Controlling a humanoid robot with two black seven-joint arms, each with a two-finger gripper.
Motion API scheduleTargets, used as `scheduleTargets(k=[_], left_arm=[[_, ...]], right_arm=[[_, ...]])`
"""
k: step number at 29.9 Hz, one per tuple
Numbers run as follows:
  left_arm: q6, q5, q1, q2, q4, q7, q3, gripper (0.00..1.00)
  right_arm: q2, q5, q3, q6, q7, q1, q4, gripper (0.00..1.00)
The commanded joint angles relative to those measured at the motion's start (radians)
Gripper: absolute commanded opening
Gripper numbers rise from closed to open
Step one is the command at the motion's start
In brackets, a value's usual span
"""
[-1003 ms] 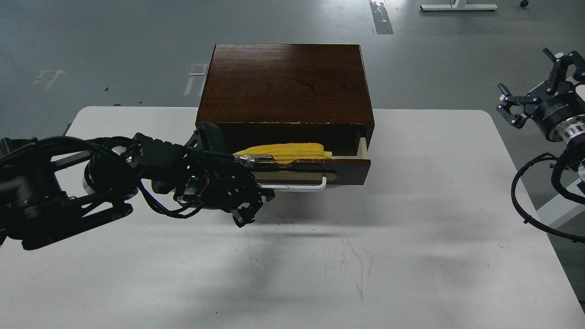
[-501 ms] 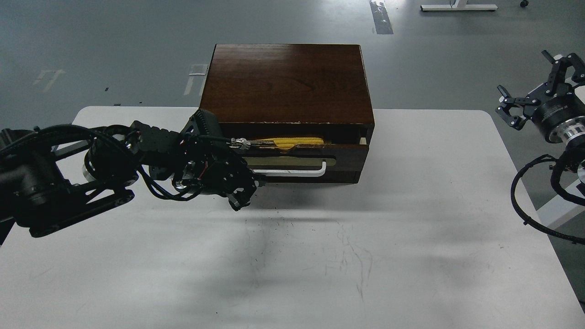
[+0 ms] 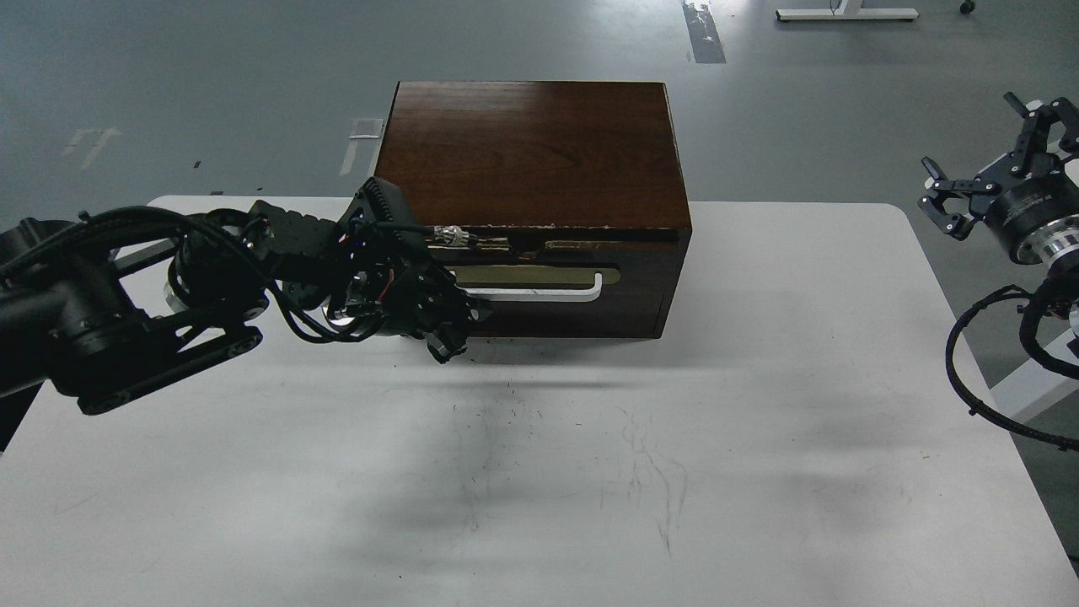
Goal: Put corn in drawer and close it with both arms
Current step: 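Push the drawer front with the left gripper toward the box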
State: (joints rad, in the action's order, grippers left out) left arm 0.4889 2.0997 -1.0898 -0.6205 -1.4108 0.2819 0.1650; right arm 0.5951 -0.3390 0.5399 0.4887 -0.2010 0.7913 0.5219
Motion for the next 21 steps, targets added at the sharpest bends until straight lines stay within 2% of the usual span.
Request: scheduleTargets(k=[1,21], left_arm=[[0.0,-0.003,-0.005,0.002,0.01,0.0,0.001,0.0],[0.0,-0.003,-0.005,0.024,0.062,-0.003,-0.001,0.0]], right_arm=[[-0.006,0.0,0.0,0.0,0.0,-0.007,0.001,1.0],[-0.008,0.0,0.002,0.0,-0.008,-0.009,0.001,1.0]])
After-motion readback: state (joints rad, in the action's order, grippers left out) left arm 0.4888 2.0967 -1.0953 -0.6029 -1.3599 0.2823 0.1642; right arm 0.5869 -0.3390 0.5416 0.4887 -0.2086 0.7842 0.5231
